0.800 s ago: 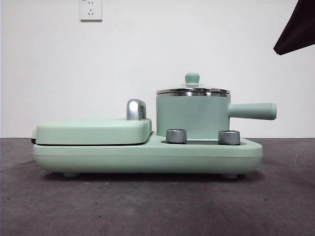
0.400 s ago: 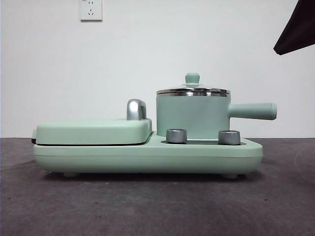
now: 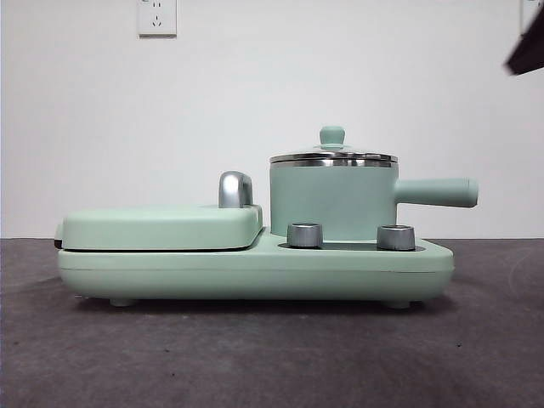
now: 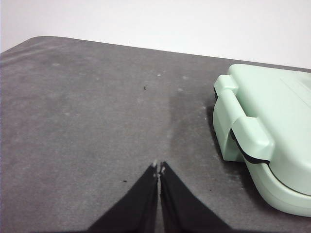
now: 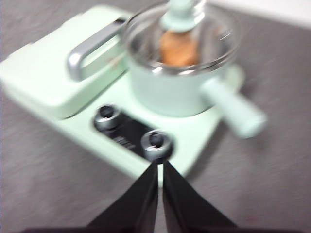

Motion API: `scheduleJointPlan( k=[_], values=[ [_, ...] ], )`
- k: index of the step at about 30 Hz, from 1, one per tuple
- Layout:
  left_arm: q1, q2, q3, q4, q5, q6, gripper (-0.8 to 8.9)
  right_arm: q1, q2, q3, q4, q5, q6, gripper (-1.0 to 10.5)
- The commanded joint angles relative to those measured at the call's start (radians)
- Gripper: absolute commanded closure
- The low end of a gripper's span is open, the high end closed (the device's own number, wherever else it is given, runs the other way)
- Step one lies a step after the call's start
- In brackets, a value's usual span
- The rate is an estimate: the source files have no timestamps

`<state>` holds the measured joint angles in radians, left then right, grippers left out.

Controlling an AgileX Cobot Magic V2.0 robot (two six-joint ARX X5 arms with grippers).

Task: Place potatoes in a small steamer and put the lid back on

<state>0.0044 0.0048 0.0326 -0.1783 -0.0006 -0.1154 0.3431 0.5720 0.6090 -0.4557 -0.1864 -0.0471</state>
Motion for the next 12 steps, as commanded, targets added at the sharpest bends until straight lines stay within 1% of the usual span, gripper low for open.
scheduleJointPlan(
  k=[1,5,7,9,12],
  values=[
    [0.002,-0.002,-0.019,0.014,0.003,0.008,8.08,-0.068,-0.125,-0.098,0.04,0.005,-0.06,9.3],
    [0.002,-0.002,-0.019,0.015,0.003,0.008,8.08,-0.168,-0.305,-0.262,0.126,0.003,-0.066,9.3],
    [0.002,-0.002,-0.019,0.015,0.003,0.008,8.08,-0.212,-0.391,-0.34,0.154,0.002,-0.055,9.3],
    [0.002,-0.002,-0.019,0.014,0.003,0.008,8.08,-0.241,-0.462,-0.403,0.189,0.002,-0.038,9.3],
    [0.002,-0.002,-0.019,0.014,0.003,0.008,8.08,-0.267,-0.543,-0.475,0.246,0.003,-0.039,9.3]
  ],
)
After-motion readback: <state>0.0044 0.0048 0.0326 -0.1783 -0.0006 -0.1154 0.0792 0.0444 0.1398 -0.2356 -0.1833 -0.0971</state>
